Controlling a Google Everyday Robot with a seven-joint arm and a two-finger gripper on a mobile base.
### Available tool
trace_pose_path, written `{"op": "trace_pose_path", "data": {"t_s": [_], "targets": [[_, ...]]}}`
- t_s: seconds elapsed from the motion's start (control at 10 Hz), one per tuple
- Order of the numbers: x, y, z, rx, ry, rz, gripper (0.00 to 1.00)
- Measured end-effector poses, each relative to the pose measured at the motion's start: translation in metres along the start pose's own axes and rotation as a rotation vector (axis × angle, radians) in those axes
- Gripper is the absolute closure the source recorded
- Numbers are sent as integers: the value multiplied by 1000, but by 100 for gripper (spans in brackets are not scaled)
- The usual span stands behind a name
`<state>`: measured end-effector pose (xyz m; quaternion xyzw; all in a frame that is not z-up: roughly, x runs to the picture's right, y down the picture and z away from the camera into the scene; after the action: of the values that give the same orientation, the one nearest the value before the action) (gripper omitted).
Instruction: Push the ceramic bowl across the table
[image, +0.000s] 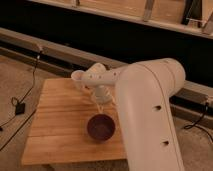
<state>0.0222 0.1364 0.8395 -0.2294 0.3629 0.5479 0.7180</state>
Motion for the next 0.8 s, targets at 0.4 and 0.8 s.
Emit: {"op": "trace_pose_path", "data": {"t_s": [0.4, 0.8], "targets": [[25, 5, 1, -2, 6, -27, 35], [64, 22, 10, -21, 8, -30, 35]]}}
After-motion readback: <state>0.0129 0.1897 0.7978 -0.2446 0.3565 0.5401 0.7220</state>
